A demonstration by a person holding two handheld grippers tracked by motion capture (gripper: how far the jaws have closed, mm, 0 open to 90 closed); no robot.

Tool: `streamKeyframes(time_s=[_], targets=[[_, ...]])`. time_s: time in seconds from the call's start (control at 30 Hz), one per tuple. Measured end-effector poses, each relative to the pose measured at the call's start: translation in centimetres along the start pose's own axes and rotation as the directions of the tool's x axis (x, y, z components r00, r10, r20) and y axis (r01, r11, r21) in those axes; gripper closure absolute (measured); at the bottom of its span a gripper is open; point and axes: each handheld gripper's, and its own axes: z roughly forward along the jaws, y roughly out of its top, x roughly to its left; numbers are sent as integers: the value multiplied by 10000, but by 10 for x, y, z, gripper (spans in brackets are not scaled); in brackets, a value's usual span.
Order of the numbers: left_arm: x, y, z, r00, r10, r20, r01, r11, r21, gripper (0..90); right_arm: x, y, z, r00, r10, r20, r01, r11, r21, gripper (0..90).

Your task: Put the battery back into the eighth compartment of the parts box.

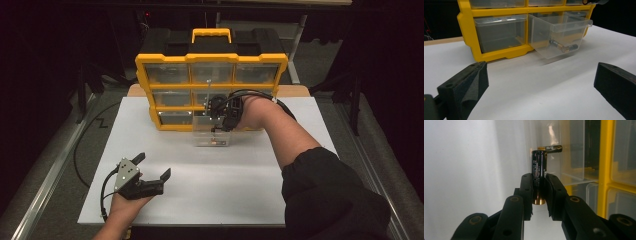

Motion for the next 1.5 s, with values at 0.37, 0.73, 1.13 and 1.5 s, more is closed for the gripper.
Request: streamKeyframes(time_s=[0.37,0.73,1.13,1.5], targets=[[0,0,0,9999,110,-27,-110,9999,28,4,-12,4,3,9999,142,78,-142,9999,78,786],[0,-1,-1,9998,179,-39,-179,9998,28,3,-21,8,8,9993,317,204,-320,9994,165,786],[1,0,-3,9998,177,-90,-177,9998,-37,4,-26,10,14,9993,328,193,-333,9992,220,785],[2,0,-3,9999,147,-41,-147,9999,-87,4,-28,13,20,9992,346,208,-351,9992,209,779]])
